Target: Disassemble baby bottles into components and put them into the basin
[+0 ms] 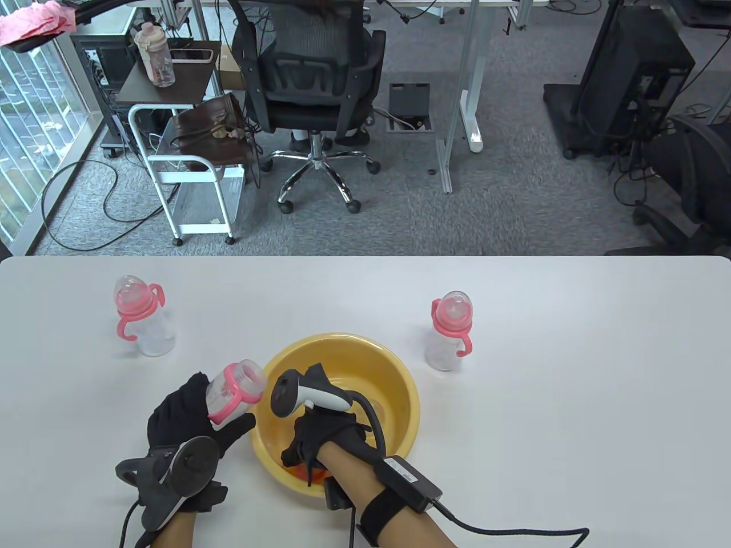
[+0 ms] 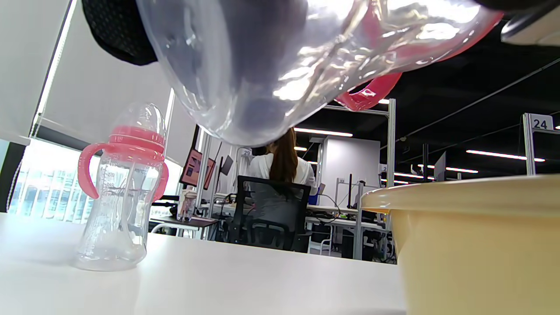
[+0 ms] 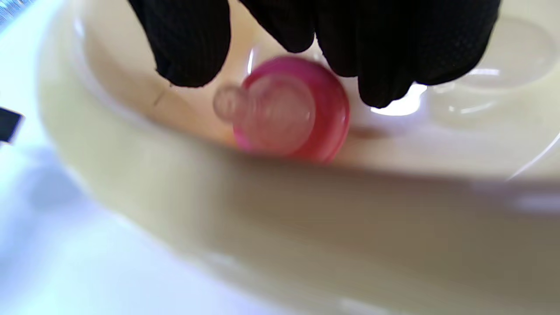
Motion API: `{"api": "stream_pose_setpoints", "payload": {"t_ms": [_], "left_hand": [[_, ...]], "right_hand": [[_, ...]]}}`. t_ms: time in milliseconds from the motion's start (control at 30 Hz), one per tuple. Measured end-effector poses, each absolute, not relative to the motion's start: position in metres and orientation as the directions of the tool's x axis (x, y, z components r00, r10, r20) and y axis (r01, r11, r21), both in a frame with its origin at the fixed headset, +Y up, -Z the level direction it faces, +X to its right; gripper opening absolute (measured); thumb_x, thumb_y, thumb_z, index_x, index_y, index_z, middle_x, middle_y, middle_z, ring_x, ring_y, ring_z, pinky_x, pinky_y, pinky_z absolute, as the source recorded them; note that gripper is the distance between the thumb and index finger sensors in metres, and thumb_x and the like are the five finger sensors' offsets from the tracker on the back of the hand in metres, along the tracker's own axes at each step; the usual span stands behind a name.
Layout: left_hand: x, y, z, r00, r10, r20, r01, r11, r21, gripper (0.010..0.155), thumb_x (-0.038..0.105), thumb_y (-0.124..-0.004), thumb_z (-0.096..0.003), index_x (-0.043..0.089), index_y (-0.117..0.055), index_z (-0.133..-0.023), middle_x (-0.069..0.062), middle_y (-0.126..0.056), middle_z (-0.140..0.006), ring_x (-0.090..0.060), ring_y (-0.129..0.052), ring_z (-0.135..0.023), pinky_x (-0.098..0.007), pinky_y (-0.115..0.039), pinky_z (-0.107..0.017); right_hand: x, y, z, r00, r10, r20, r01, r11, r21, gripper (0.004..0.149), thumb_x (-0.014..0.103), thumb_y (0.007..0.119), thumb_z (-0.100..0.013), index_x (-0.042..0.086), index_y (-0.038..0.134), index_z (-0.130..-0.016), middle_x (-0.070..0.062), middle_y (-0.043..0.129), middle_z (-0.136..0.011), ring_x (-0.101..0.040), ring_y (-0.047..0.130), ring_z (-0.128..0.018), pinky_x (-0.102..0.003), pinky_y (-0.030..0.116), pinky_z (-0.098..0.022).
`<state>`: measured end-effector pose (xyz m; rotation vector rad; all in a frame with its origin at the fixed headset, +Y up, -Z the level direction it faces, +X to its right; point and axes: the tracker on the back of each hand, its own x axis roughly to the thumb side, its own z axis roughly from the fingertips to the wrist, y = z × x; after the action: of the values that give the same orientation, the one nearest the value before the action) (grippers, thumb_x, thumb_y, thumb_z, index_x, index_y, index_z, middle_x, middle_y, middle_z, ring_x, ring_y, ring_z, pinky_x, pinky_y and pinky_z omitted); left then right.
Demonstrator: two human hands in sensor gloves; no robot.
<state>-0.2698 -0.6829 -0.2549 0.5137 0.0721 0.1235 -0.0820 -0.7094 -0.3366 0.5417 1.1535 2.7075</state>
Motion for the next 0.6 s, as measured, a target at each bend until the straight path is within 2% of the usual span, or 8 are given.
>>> {"api": "stream_pose_setpoints", "payload": {"t_ms": [133,233,367,467,600], "left_hand": [[-0.268,-0.683,-0.255,0.991,0.128,-0.030,-0.097,0.865,0.492,0.100,0.080,-0.061,-0.0315,0.013,-0.059,-0.106,-0.011,-0.082,-0.097,-0.032,-0.092,-0.087,-0.055,-0.075,-0.067],[-0.266,-0.683,-0.255,0.992,0.124,-0.027,-0.094,0.864,0.495,0.100,0.080,-0.061,-0.0316,0.013,-0.059,-0.106,-0.011,-0.082,-0.097,-0.032,-0.092,-0.087,-0.055,-0.075,-0.067],[-0.260,-0.681,-0.253,0.994,0.112,-0.002,-0.096,0.861,0.499,0.100,0.080,-0.061,-0.0316,0.013,-0.059,-0.106,-0.011,-0.082,-0.097,-0.032,-0.092,-0.087,-0.055,-0.074,-0.067],[-0.253,-0.677,-0.251,0.996,0.087,0.031,-0.090,0.854,0.512,0.100,0.080,-0.061,-0.0315,0.013,-0.058,-0.106,-0.011,-0.082,-0.097,-0.032,-0.092,-0.087,-0.055,-0.074,-0.067],[-0.243,-0.673,-0.247,0.990,0.063,0.123,-0.119,0.840,0.530,0.100,0.080,-0.061,-0.0305,0.014,-0.059,-0.105,-0.010,-0.082,-0.097,-0.031,-0.092,-0.087,-0.055,-0.074,-0.068]], "right_hand": [[-0.061,-0.673,-0.329,-0.878,0.382,0.289,-0.138,-0.779,0.611,0.075,0.043,0.072,-0.059,0.003,0.043,-0.115,-0.037,0.054,-0.109,-0.059,0.078,-0.084,-0.066,0.071,-0.061],[-0.039,-0.646,-0.314,-0.845,0.395,0.359,-0.232,-0.878,0.419,0.076,0.044,0.072,-0.058,0.003,0.043,-0.115,-0.037,0.053,-0.109,-0.059,0.076,-0.086,-0.066,0.069,-0.062],[-0.014,-0.626,-0.292,-0.742,0.507,0.439,-0.456,-0.861,0.225,0.077,0.043,0.074,-0.058,0.003,0.042,-0.115,-0.037,0.049,-0.110,-0.061,0.069,-0.091,-0.071,0.061,-0.066],[-0.006,-0.621,-0.283,-0.594,0.580,0.558,-0.603,-0.780,0.169,0.077,0.042,0.076,-0.057,0.005,0.042,-0.116,-0.035,0.046,-0.113,-0.062,0.064,-0.096,-0.078,0.050,-0.068],[-0.008,-0.616,-0.277,-0.539,0.547,0.640,-0.599,-0.784,0.166,0.080,0.040,0.078,-0.056,0.008,0.038,-0.116,-0.033,0.041,-0.115,-0.061,0.059,-0.101,-0.079,0.045,-0.070]]}}
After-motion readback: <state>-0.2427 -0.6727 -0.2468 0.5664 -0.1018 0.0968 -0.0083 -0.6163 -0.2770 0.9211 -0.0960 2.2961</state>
